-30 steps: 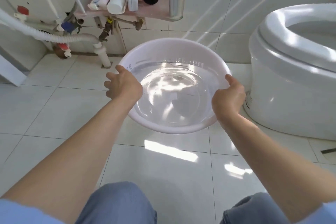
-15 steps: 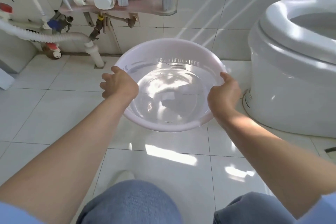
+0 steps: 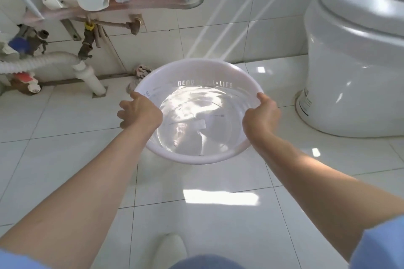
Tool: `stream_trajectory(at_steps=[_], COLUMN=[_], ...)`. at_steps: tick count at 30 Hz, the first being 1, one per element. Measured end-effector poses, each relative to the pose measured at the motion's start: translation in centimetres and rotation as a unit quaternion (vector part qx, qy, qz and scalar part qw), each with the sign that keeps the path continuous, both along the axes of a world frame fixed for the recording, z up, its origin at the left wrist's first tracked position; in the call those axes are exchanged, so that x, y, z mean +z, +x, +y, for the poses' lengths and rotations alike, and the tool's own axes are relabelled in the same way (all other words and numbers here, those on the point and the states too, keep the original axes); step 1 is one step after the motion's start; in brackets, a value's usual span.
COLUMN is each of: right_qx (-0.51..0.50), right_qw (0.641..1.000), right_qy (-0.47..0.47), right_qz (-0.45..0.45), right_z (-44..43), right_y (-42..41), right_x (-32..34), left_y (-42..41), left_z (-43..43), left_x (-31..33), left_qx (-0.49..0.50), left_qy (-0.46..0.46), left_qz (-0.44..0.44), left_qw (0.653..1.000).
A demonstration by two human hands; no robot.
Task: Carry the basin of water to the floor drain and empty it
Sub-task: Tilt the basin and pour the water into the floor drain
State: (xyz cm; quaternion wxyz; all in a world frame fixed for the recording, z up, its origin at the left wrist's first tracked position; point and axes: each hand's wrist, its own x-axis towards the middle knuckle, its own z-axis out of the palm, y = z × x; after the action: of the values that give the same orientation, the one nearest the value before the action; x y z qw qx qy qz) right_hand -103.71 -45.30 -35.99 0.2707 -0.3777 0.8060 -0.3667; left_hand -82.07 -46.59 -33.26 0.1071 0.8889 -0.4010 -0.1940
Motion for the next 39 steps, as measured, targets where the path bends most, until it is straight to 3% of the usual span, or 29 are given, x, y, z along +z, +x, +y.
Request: stream_trajectory(at_steps=[29, 39], right_qx=[-0.088, -0.069], right_qw=[0.996, 0.997], right_qy=[0.023, 0.034], right_qz=[-0.023, -0.01], right_z=[-4.3, -4.9], right_y=[5.6, 5.5], right_x=[-6.6, -7.6], left_y=[5.7, 5.8], left_z=[-7.9, -8.2], left_x=[-7.5, -9.3], left_qx=[-0.083, -0.058], left_qy=[0.039, 0.054], left_qz=[0.017, 0.031], left_qw=[0.996, 0.996])
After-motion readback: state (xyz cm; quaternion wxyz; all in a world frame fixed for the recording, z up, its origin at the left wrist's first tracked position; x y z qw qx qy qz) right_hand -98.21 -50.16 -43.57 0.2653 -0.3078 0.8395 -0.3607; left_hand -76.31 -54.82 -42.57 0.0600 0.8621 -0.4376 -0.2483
